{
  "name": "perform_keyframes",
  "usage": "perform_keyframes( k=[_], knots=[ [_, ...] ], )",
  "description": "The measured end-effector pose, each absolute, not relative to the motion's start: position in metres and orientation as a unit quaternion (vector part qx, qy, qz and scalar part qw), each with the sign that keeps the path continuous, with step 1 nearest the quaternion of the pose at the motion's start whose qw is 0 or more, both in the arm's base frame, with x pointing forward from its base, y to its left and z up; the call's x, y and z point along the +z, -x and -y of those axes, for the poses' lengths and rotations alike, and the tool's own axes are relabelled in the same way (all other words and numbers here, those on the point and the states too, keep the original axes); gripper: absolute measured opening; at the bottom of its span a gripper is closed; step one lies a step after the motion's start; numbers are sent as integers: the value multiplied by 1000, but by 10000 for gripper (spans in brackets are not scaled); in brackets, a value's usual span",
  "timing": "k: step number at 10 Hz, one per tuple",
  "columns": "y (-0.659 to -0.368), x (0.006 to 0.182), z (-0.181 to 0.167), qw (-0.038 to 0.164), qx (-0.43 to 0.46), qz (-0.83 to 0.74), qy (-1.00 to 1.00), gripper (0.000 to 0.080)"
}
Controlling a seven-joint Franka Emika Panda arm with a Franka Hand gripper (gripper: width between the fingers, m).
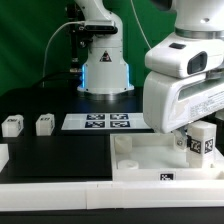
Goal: Assemble one leg
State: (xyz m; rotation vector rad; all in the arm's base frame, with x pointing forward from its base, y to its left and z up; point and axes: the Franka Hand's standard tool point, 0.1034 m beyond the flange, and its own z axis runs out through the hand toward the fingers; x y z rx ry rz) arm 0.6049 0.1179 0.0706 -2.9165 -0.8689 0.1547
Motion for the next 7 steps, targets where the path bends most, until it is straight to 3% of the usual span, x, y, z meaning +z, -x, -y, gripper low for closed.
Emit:
perform_keyframes(
  k=[1,2,3,4,7],
  knots=[
    [-605,71,-118,47,51,285,956,518],
    [-605,71,-118,47,51,285,956,518],
    [-605,71,-118,47,51,285,956,378],
    [-605,71,-117,46,50,285,956,292],
    [-605,71,-116,46,51,264,962,292]
  ],
)
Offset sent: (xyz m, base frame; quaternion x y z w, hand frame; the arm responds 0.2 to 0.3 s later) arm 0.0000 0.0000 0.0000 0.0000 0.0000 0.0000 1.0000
